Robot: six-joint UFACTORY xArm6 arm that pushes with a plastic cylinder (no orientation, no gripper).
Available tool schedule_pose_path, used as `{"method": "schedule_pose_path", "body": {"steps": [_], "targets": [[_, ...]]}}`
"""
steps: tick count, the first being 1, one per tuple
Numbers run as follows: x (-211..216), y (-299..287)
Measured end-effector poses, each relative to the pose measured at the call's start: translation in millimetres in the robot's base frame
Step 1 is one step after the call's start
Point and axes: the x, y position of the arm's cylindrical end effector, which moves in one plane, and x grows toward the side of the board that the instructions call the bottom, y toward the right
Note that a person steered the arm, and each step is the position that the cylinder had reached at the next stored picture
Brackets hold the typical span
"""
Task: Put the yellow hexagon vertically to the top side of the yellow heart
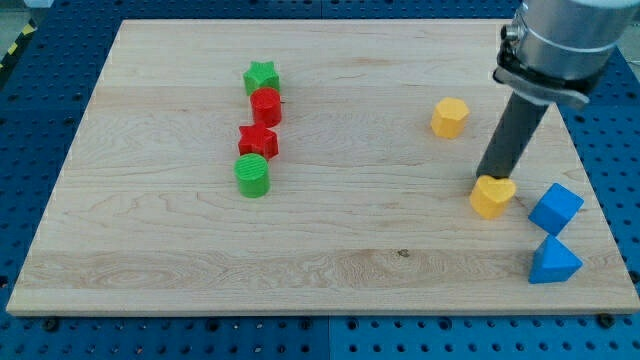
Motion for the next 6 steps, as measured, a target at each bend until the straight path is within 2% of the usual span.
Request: {"method": "schedule_pose_path", "body": {"steps": [1,2,4,5,6], "targets": [[19,-6],[8,-27],[-97,-83],[-138,-66],[-138,-42]]}}
